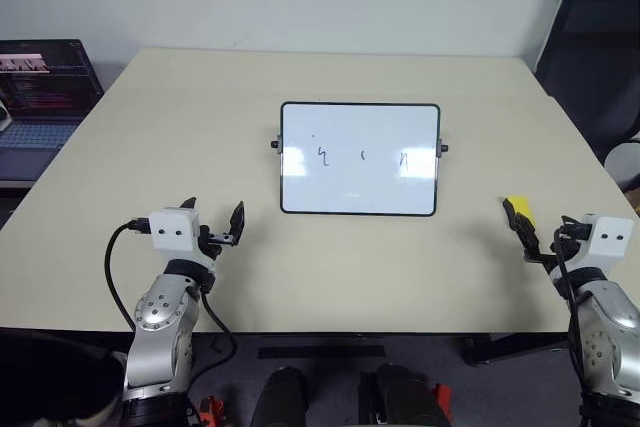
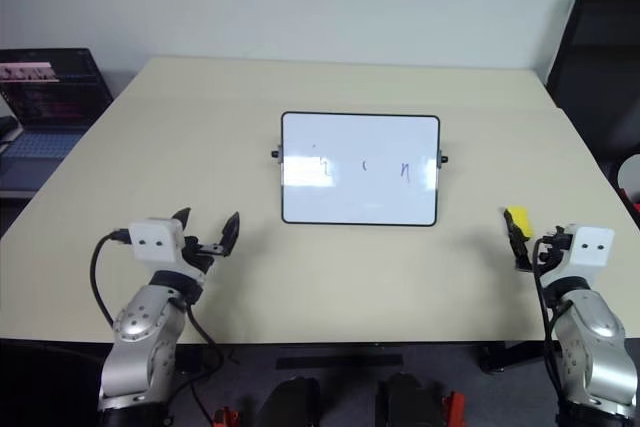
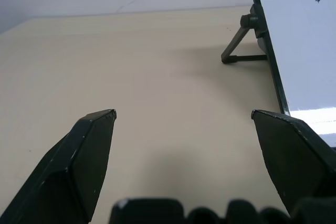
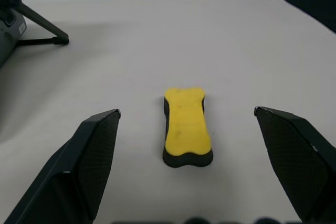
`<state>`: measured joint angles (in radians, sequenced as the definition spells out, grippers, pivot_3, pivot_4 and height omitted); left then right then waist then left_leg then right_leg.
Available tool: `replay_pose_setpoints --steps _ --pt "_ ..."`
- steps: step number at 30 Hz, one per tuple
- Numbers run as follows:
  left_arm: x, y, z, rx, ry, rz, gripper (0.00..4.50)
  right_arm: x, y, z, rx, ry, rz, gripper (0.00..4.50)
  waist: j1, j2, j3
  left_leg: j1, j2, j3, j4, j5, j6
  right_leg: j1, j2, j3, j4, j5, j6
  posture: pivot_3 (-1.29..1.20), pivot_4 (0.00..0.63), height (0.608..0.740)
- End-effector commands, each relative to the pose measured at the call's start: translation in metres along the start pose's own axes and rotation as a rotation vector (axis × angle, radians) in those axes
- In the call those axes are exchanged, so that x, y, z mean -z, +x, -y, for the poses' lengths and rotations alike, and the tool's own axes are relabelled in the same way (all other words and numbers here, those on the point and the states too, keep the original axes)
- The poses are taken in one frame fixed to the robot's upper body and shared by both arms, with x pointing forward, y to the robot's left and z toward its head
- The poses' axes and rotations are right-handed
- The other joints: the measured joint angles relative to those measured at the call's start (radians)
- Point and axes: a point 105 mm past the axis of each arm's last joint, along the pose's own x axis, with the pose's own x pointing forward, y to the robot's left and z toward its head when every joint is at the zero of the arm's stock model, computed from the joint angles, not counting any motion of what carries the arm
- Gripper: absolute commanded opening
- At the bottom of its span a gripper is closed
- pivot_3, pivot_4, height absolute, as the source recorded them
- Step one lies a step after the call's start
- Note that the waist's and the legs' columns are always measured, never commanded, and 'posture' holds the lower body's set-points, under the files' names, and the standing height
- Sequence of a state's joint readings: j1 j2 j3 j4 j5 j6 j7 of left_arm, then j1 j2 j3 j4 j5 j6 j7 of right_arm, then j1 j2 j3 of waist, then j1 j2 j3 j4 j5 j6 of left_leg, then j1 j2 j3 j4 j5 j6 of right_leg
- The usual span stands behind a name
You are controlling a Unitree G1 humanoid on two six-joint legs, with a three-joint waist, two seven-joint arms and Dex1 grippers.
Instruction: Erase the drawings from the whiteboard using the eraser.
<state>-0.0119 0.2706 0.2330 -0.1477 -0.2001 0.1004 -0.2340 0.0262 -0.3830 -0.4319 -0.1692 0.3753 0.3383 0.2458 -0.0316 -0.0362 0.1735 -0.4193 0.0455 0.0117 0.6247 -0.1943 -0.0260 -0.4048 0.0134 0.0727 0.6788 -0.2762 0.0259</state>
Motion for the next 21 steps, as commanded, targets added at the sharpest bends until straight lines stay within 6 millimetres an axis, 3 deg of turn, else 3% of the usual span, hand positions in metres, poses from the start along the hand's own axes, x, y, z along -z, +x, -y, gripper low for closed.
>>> replay_pose_setpoints --steps 1,21 --pt "-0.01 0.004 0.003 0.013 0.001 0.039 4.5 -0.015 -0.004 0.003 0.02 -0.007 0.057 4.49 0.0 0.0 0.0 0.0 0.0 0.0 0.0 0.0 0.0 0.0 0.0 0.0 0.0 0.0 0.0 0.0 0.15 0.74" --pt "-0.024 0.02 -0.002 0.059 0.019 0.058 4.5 0.003 -0.022 0.004 0.052 0.013 0.006 4.49 0.0 0.0 0.0 0.0 0.0 0.0 0.0 0.0 0.0 0.0 0.0 0.0 0.0 -0.001 0.0 0.0 0.15 0.74"
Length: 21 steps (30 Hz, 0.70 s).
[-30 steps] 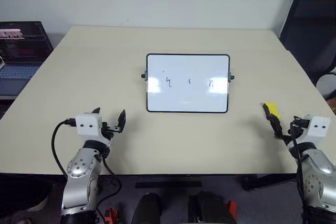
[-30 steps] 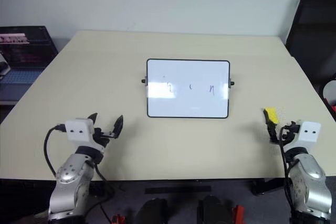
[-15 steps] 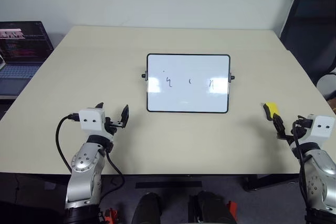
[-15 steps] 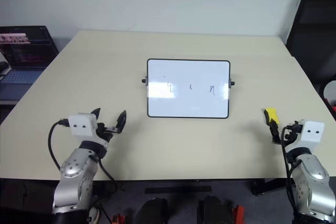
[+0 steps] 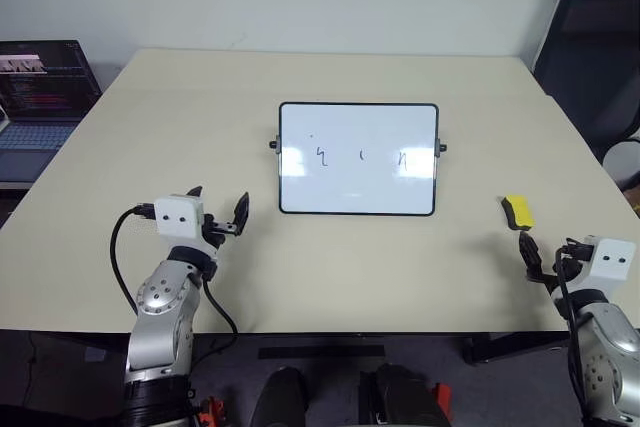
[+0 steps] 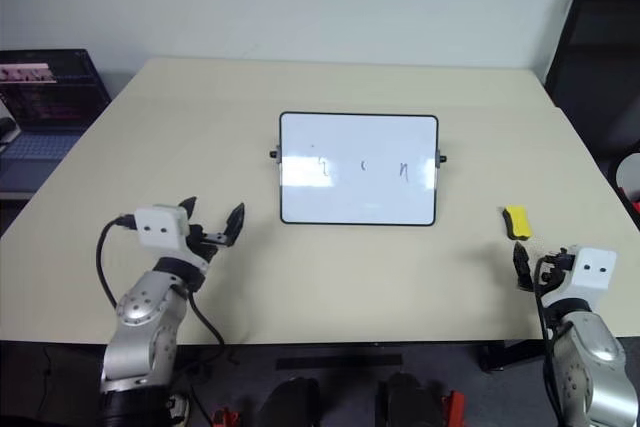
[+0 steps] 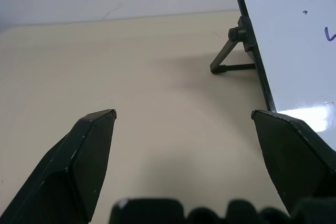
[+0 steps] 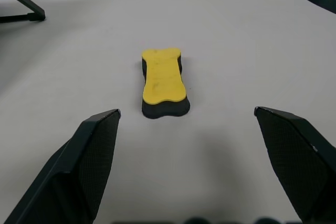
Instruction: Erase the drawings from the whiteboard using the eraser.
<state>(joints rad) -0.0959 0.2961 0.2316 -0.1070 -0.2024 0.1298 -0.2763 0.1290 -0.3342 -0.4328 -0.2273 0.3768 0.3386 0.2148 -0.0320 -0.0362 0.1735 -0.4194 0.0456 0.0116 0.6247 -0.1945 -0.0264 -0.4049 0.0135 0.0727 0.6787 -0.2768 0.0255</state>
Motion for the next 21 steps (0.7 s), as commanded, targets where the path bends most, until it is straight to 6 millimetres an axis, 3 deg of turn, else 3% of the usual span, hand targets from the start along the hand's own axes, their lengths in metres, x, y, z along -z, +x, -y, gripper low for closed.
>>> replay_pose_setpoints --steps 1,6,11,15,21 --pt "-0.013 0.004 -0.006 0.007 0.013 0.042 4.5 -0.017 -0.002 0.003 0.009 -0.007 0.057 4.49 0.0 0.0 0.0 0.0 0.0 0.0 0.0 0.0 0.0 0.0 0.0 0.0 0.0 0.0 0.0 0.0 0.15 0.74" --pt "-0.021 0.008 -0.007 0.046 0.018 0.056 4.5 -0.019 0.002 0.001 0.0 -0.033 0.046 4.49 0.0 0.0 0.0 0.0 0.0 0.0 0.0 0.0 0.0 0.0 0.0 0.0 0.0 0.0 -0.001 0.0 0.15 0.74" --pt "-0.036 0.019 0.011 0.201 0.056 0.08 4.5 -0.029 0.012 0.006 0.019 -0.067 0.041 4.49 0.0 0.0 0.0 0.0 0.0 0.0 0.0 0.0 0.0 0.0 0.0 0.0 0.0 -0.001 -0.001 0.0 0.15 0.74" --pt "-0.048 0.029 0.031 0.355 0.022 0.092 4.5 -0.036 0.018 0.002 -0.004 -0.089 0.02 4.49 0.0 0.0 0.0 0.0 -0.001 0.0 0.0 0.0 0.0 0.0 0.0 0.0 0.0 0.0 0.001 0.0 0.15 0.74" --pt "-0.059 0.032 0.089 0.78 -0.067 0.035 4.5 -0.049 0.039 -0.009 -0.068 -0.105 -0.033 4.49 -0.001 0.0 0.0 -0.001 -0.003 0.0 0.001 0.0 0.0 0.0 0.001 0.0 0.0 0.001 0.002 0.0 0.15 0.74"
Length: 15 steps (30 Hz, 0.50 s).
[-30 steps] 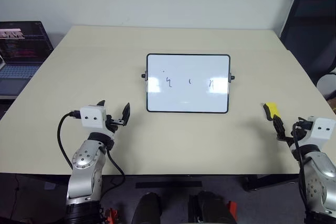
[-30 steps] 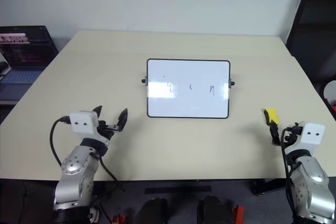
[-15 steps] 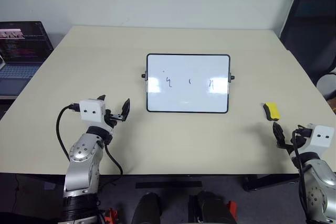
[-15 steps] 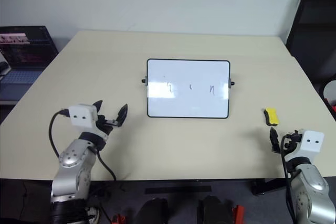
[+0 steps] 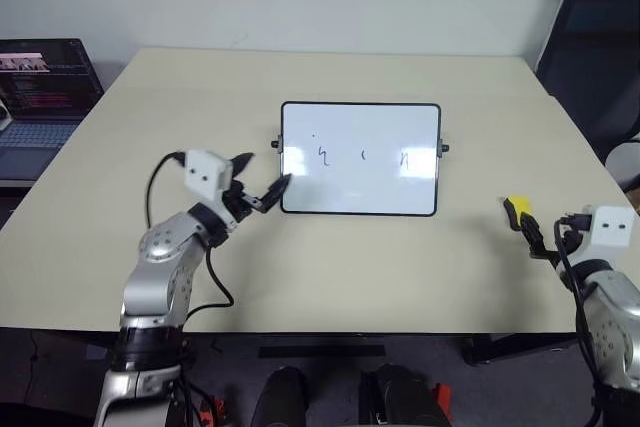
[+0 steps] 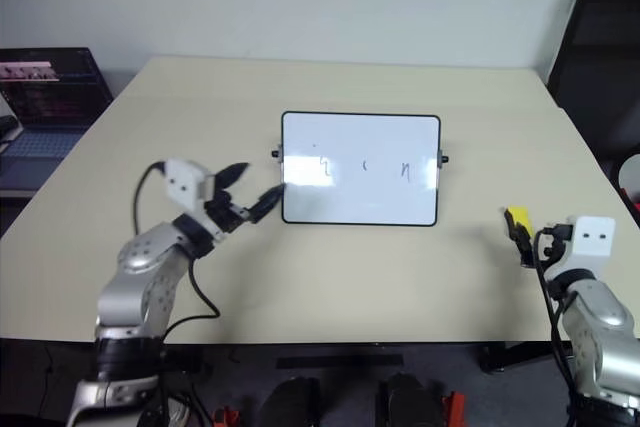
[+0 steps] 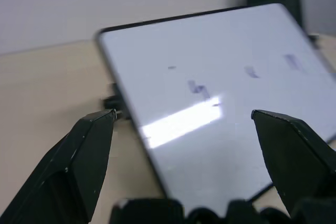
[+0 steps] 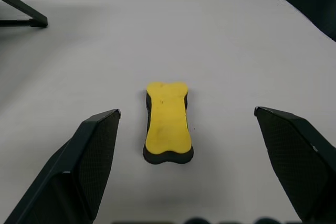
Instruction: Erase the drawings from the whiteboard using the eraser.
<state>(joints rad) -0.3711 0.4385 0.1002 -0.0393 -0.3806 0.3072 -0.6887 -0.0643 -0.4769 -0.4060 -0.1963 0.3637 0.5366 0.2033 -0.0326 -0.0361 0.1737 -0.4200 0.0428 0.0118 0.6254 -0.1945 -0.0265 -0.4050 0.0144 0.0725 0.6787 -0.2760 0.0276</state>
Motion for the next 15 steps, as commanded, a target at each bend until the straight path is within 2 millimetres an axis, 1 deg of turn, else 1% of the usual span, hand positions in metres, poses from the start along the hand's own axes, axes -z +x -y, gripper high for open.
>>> replay_pose_setpoints --steps 1,5,9,11,15 --pt "-0.01 0.014 0.027 0.239 -0.042 0.002 4.5 -0.014 0.009 -0.007 -0.043 -0.015 -0.015 4.49 0.0 0.0 0.0 0.0 0.0 0.0 0.0 0.0 0.0 0.0 0.0 0.0 0.0 0.0 0.0 0.0 0.15 0.74" --pt "-0.012 0.023 0.046 0.429 -0.076 -0.03 4.5 -0.019 0.02 -0.02 -0.095 -0.035 -0.043 4.49 -0.003 0.0 0.0 0.0 -0.002 -0.001 -0.001 0.0 0.0 0.0 0.002 0.0 0.0 0.0 -0.001 0.0 0.15 0.74" --pt "-0.013 0.026 0.063 0.583 -0.114 -0.052 4.5 -0.023 0.03 -0.027 -0.116 -0.037 -0.075 4.49 -0.004 0.001 0.0 -0.001 -0.002 -0.001 -0.001 0.0 0.0 -0.001 0.002 0.0 0.0 0.0 -0.001 0.0 0.15 0.74" --pt "-0.013 0.027 0.07 0.627 -0.106 -0.054 4.5 -0.024 0.034 -0.028 -0.122 -0.031 -0.09 4.49 -0.003 0.001 0.0 -0.001 -0.002 -0.001 0.0 0.0 0.0 -0.001 0.002 0.0 0.0 0.0 0.0 0.0 0.15 0.74" --pt "-0.011 0.032 0.075 0.652 -0.093 -0.053 4.5 -0.026 0.042 -0.027 -0.116 -0.026 -0.102 4.49 -0.001 0.001 0.0 -0.001 -0.002 -0.002 0.0 0.0 0.0 -0.001 0.002 -0.001 0.0 0.0 -0.001 0.0 0.15 0.74"
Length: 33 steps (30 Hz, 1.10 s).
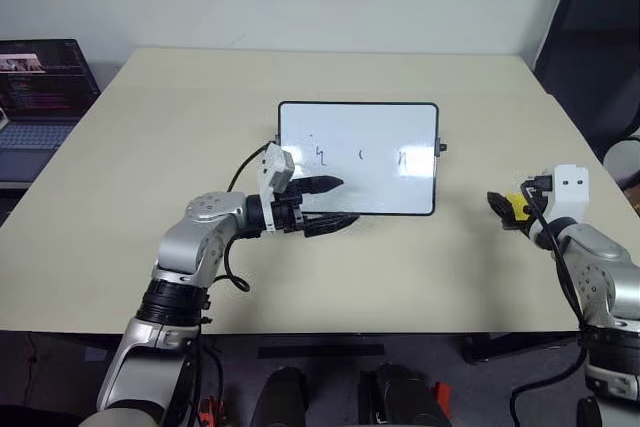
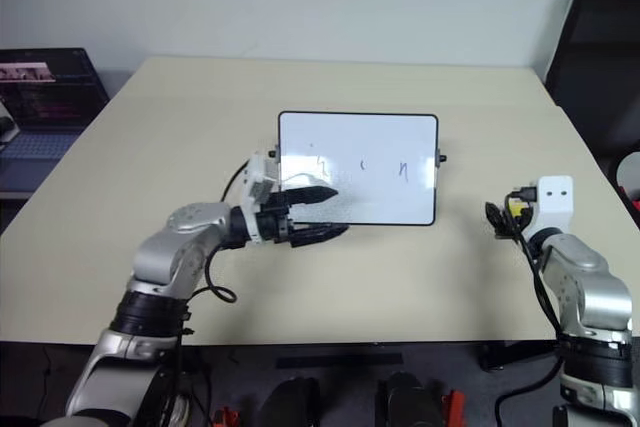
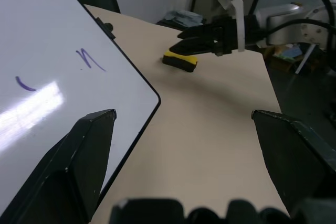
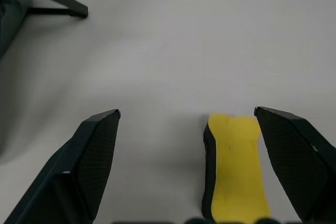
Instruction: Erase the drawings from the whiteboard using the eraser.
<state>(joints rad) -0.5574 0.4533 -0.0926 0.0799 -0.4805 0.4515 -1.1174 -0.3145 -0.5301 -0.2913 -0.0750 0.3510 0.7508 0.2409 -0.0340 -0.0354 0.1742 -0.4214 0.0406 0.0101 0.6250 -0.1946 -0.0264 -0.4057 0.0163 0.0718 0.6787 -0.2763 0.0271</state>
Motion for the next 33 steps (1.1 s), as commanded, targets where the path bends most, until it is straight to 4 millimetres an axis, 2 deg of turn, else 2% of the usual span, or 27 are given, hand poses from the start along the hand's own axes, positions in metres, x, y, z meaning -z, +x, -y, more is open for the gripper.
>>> replay_pose_setpoints --steps 1,11,21,33 --pt "-0.008 0.007 0.003 0.037 0.048 0.015 4.5 -0.012 0.003 0.007 0.02 -0.014 0.017 4.49 0.0 0.0 0.0 0.0 0.0 0.0 0.0 0.0 0.0 0.0 0.0 0.0 0.0 0.0 0.0 0.0 0.15 0.74" --pt "0.002 0.007 0.012 0.057 0.06 0.007 4.5 -0.008 0.013 0.026 0.088 0.044 -0.022 4.49 -0.001 0.0 0.0 0.0 0.0 0.0 0.0 0.0 0.0 0.0 0.0 0.0 0.0 0.0 0.0 0.0 0.15 0.74" --pt "0.003 0.005 0.011 0.051 0.064 0.005 4.5 0.008 0.016 0.03 0.124 0.133 -0.088 4.49 -0.001 0.0 0.0 0.0 0.0 0.0 0.0 0.0 0.0 0.0 0.0 0.0 0.0 0.0 0.0 0.0 0.15 0.74" --pt "0.003 0.005 0.01 0.055 0.068 0.004 4.5 0.01 0.018 0.029 0.125 0.159 -0.097 4.49 -0.001 0.0 0.0 0.0 0.0 0.0 0.0 0.0 0.0 0.0 0.0 0.0 0.0 0.0 0.0 0.0 0.15 0.74"
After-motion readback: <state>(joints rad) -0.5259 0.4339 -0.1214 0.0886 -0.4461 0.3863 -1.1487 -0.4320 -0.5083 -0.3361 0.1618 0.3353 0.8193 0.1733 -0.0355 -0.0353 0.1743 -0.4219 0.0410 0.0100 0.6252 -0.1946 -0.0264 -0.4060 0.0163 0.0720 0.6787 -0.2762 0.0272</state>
